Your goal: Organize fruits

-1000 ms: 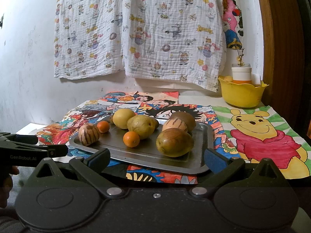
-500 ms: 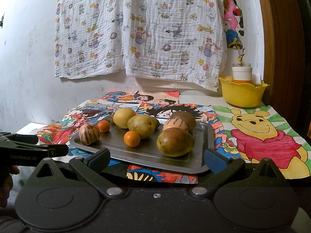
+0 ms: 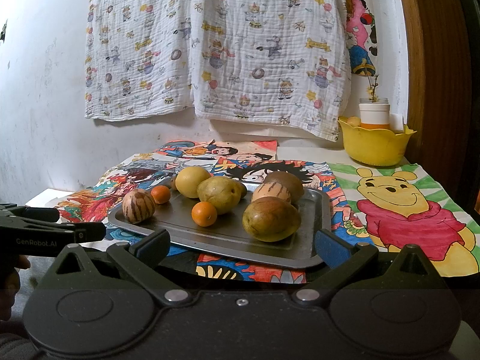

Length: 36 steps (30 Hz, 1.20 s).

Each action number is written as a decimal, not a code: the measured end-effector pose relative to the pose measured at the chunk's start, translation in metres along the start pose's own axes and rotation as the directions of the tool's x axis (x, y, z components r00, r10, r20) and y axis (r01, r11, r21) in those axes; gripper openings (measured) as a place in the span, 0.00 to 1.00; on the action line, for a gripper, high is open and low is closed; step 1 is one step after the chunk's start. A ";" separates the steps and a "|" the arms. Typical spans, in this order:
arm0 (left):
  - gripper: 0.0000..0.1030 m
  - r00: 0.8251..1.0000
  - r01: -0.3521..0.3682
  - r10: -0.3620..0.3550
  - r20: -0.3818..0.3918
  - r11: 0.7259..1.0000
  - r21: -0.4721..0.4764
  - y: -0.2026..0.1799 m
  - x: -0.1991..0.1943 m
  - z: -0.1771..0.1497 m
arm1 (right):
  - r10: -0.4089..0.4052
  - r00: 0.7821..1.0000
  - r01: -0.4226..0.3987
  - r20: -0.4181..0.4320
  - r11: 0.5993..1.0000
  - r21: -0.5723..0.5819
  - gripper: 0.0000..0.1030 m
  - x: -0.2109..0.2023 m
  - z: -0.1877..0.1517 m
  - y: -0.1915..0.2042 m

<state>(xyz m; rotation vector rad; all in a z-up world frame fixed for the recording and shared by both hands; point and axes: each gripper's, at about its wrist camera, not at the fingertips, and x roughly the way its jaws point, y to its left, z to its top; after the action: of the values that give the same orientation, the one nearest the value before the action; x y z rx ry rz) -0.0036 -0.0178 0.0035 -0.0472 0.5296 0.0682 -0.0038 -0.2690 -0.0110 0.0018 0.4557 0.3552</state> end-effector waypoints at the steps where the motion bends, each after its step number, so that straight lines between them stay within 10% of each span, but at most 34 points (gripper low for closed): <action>1: 1.00 1.000 0.000 0.000 0.000 1.000 0.000 0.000 0.000 0.000 | 0.000 1.000 0.000 0.000 1.000 0.000 0.99 0.000 0.000 0.000; 36: 1.00 0.999 -0.013 0.013 -0.029 1.000 0.023 -0.006 0.001 -0.003 | 0.002 1.000 -0.002 -0.002 1.000 -0.001 0.99 0.000 0.000 0.000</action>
<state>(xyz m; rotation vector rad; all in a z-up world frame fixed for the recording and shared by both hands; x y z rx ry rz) -0.0039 -0.0244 0.0005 -0.0227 0.5596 0.0742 -0.0034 -0.2692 -0.0108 0.0009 0.4570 0.3572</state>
